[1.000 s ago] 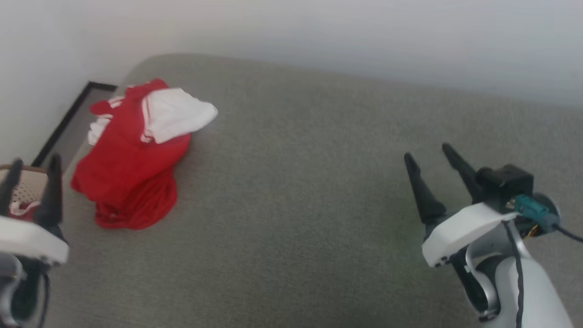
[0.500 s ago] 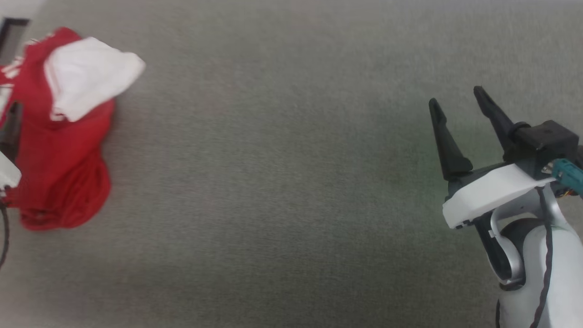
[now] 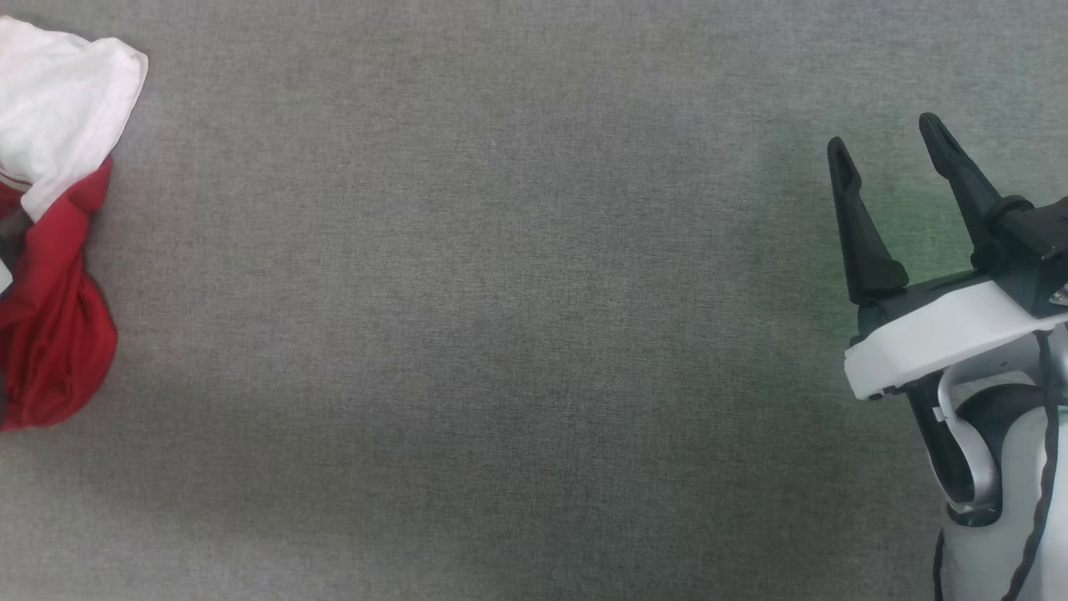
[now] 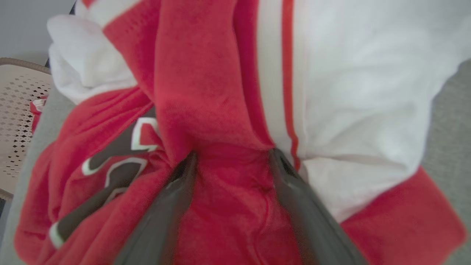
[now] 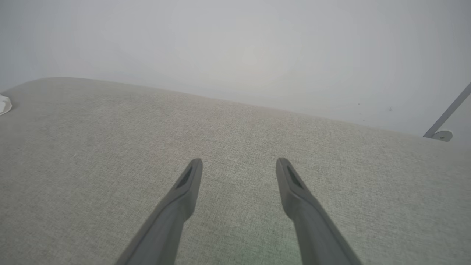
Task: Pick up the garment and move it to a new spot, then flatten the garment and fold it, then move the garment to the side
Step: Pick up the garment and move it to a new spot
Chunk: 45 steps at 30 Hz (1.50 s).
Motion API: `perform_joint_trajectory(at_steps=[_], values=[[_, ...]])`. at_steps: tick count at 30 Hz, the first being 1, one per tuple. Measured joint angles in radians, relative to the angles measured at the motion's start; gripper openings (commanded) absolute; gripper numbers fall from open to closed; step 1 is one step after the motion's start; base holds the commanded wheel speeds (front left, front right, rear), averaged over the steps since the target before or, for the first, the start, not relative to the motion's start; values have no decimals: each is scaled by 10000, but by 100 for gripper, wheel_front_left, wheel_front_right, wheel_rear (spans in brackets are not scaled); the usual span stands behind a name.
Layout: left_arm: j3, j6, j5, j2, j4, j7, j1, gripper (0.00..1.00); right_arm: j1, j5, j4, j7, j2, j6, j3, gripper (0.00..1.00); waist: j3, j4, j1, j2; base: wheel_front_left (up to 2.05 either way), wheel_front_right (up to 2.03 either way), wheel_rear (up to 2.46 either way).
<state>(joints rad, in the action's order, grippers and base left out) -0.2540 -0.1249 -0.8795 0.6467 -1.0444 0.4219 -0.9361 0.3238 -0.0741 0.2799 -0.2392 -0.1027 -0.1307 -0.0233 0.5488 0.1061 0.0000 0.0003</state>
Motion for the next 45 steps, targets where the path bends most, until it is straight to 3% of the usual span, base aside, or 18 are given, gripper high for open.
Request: perform_joint_trajectory(at_steps=[5, 6, 7, 12, 18, 27, 36, 45], values=[[-144, -29, -104, -222, -481, -8, -355, 100, -6, 56, 134, -113, 4, 0, 71, 100, 122, 126, 0, 0, 0, 0, 0], [-169, -31, -134, -251, -510, -117, -367, 59, -9, 63, 142, -153, 4, 0, 90, 100, 118, 158, 0, 0, 0, 0, 0], [-251, -31, -144, -267, -491, -238, -367, 0, -11, 79, 142, -161, 8, 0, 107, 100, 107, 186, 0, 0, 0, 0, 0], [-750, -29, -265, -81, -8, -915, -235, 0, -26, 52, 38, -146, 10, 0, 163, 100, -169, 301, 0, -1, 0, 0, 0], [-1442, -29, -259, 966, 1106, -1774, -227, 0, -140, -88, -297, 81, 25, 0, 251, 100, -764, 442, 0, -1, 0, 0, 0], [-2249, -31, -328, 2094, 2869, -2533, -457, 0, -432, -311, -771, 380, 82, 0, 343, 100, -1793, 707, 0, -1, 0, 0, 0], [-2615, 46, -242, 3064, 5078, -1875, -840, 0, -791, -581, -1185, 698, 211, 0, 393, 100, -2927, 938, 0, -2, 0, 0, 0], [-2569, 965, -420, 3933, 7892, -491, -599, 0, -956, -711, -1315, 984, 351, 0, 554, 100, -3551, 710, 0, -2, 0, 0, 0]])
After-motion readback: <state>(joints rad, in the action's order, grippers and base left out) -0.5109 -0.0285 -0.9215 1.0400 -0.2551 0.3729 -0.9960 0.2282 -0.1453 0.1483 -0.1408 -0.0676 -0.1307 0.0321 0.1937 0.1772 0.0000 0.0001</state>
